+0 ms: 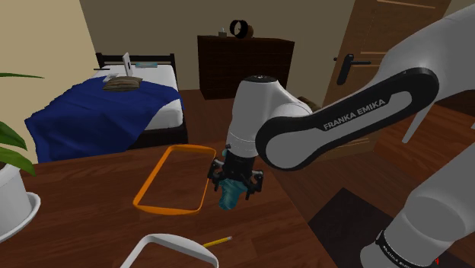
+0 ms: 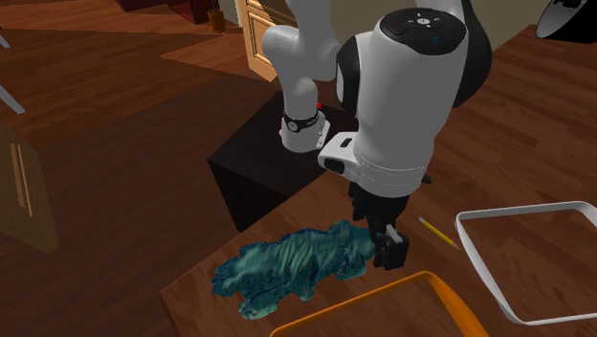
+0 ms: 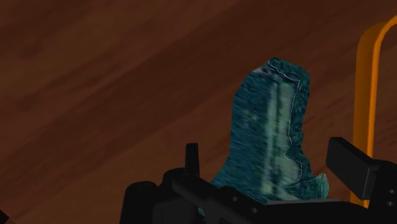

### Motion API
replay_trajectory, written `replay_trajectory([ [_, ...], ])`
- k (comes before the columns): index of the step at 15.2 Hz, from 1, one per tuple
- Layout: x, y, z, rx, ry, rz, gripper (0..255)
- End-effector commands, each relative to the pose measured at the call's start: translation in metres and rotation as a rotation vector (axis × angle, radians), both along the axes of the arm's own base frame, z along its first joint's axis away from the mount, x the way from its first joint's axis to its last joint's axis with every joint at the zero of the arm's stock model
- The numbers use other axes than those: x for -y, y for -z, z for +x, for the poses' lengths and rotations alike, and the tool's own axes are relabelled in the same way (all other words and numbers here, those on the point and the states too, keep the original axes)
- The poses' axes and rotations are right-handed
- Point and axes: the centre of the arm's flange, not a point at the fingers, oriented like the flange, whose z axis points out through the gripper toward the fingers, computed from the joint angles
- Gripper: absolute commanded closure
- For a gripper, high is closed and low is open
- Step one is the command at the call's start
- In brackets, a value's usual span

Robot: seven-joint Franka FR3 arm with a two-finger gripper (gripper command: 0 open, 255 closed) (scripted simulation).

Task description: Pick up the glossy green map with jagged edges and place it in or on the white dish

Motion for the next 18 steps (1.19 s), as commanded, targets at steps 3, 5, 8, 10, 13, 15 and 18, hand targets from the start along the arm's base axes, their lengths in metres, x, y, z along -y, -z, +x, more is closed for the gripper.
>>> replay_trajectory([
  [3,0.0,0.001,0.0,0.0,0.0,0.0,0],
  [5,0.0,0.001,0.0,0.0,0.0,0.0,0],
  [8,0.0,0.001,0.0,0.0,0.0,0.0,255],
  [10,0.0,0.001,0.0,0.0,0.0,0.0,255],
  [13,0.0,0.001,0.0,0.0,0.0,0.0,255],
  [15,0.0,0.001,0.0,0.0,0.0,0.0,255],
  [18,0.0,-0.015,0.0,0.0,0.0,0.0,255],
])
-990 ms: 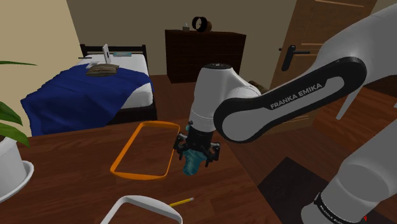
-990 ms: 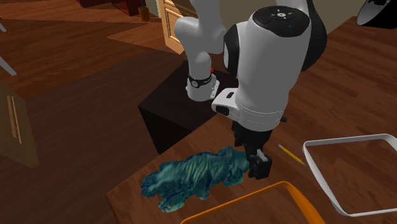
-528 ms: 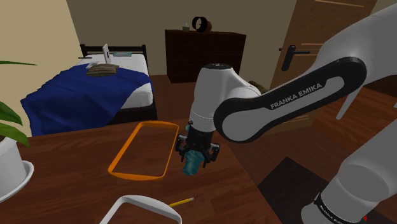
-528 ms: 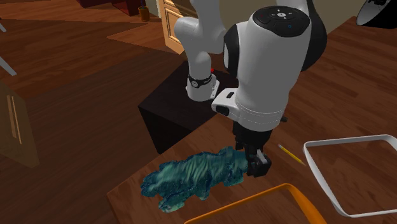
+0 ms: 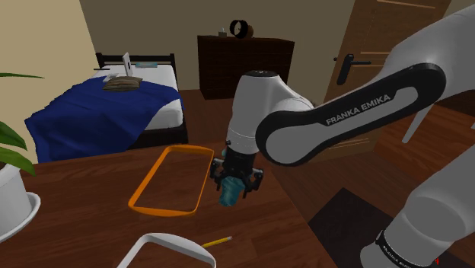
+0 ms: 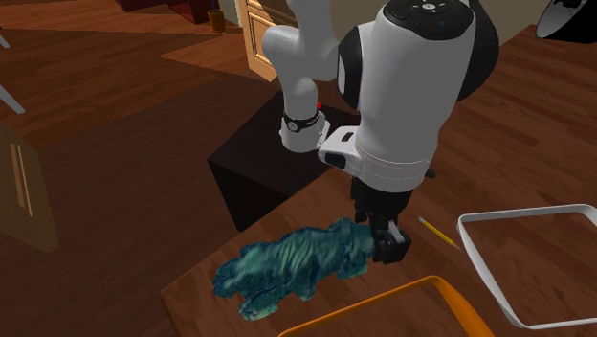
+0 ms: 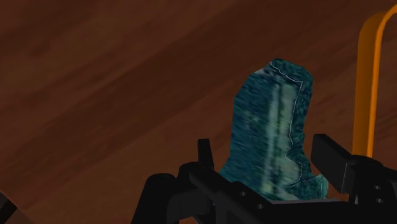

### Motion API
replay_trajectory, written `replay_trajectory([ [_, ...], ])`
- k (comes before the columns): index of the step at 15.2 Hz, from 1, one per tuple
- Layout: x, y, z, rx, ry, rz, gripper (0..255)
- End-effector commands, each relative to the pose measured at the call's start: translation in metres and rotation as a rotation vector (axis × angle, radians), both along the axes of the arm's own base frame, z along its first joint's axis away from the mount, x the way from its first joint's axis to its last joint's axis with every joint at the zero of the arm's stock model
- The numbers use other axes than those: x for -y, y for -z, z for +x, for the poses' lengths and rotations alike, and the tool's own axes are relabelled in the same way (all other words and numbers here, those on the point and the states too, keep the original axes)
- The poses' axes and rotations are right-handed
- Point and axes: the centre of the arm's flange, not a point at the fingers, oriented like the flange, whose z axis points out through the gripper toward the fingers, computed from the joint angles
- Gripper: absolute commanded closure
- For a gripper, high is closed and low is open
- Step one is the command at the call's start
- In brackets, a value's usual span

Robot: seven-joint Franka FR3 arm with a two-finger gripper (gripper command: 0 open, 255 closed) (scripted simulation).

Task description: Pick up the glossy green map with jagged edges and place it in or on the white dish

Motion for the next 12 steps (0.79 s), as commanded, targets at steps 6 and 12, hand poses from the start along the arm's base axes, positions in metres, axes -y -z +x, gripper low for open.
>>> replay_trajectory([
  [6,0.0,-0.036,0.0,0.0,0.0,0.0,255],
  [12,0.0,-0.068,0.0,0.0,0.0,0.0,255],
])
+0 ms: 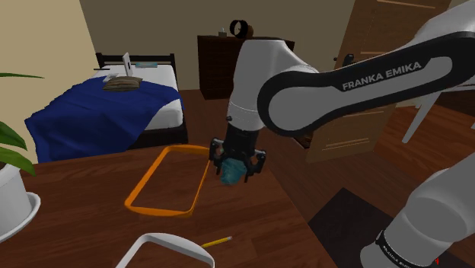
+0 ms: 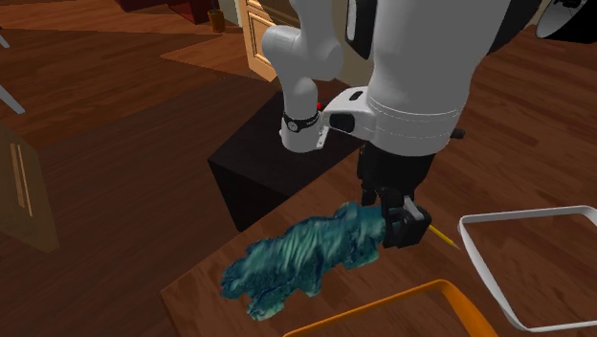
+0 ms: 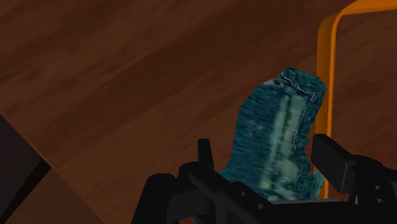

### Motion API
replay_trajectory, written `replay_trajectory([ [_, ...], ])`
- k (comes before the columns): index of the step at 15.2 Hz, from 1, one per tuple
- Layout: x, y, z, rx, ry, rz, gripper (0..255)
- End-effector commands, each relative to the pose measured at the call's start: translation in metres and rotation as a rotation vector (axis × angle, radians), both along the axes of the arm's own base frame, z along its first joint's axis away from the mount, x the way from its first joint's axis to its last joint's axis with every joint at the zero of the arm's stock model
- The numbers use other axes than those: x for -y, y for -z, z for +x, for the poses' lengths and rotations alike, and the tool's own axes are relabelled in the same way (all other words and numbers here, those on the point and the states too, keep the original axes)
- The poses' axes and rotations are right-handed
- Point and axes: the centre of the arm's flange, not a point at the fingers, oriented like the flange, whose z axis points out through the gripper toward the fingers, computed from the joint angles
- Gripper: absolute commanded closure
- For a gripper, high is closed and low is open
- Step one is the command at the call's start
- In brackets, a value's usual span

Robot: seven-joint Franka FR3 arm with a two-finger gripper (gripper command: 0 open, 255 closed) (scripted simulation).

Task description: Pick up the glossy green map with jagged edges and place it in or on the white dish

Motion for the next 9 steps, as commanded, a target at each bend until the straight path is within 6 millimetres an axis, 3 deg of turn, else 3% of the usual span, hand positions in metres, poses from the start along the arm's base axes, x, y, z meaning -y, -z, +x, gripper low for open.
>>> replay_trajectory([
  [1,0.0,-0.011,-0.001,0.0,0.0,0.0,255],
  [8,0.0,-0.048,-0.001,0.0,0.0,0.0,255],
  [9,-0.011,-0.048,-0.007,0.0,0.0,0.0,255],
])
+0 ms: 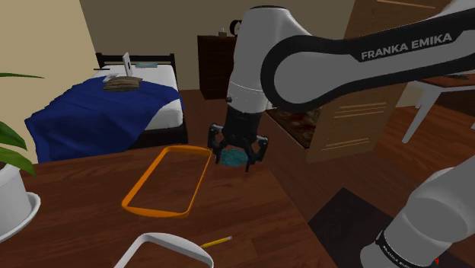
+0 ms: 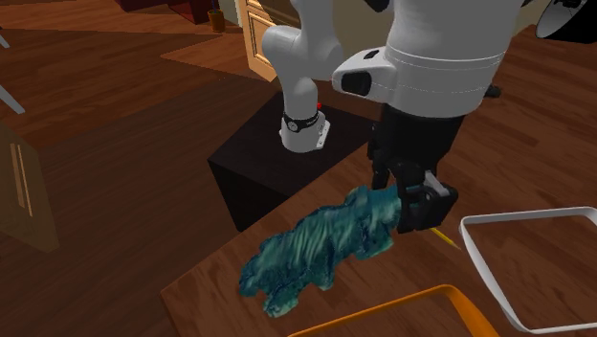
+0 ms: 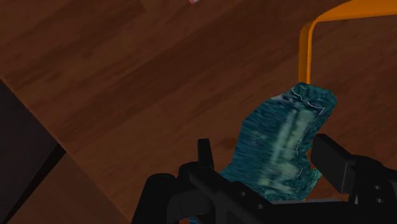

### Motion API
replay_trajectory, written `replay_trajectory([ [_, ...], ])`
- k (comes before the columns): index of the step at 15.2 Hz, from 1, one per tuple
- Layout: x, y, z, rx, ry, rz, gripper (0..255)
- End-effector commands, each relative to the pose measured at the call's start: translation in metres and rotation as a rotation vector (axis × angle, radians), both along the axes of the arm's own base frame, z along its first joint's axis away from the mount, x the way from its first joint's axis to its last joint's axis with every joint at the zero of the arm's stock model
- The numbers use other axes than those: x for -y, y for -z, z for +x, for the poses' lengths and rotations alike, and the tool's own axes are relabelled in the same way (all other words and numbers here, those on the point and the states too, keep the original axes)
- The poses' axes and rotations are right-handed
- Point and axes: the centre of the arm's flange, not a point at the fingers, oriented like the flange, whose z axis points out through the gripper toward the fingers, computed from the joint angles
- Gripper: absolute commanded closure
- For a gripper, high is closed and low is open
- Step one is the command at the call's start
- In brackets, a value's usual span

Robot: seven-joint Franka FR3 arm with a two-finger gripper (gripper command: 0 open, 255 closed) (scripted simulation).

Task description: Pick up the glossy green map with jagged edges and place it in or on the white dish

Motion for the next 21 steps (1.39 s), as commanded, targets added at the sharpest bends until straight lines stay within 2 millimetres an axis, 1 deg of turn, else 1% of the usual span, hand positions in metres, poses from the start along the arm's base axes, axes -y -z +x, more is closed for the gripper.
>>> replay_trajectory([
  [1,-0.017,-0.004,-0.009,0.0,0.0,0.0,255],
  [21,-0.246,-0.011,-0.14,0.0,0.0,0.0,255],
])
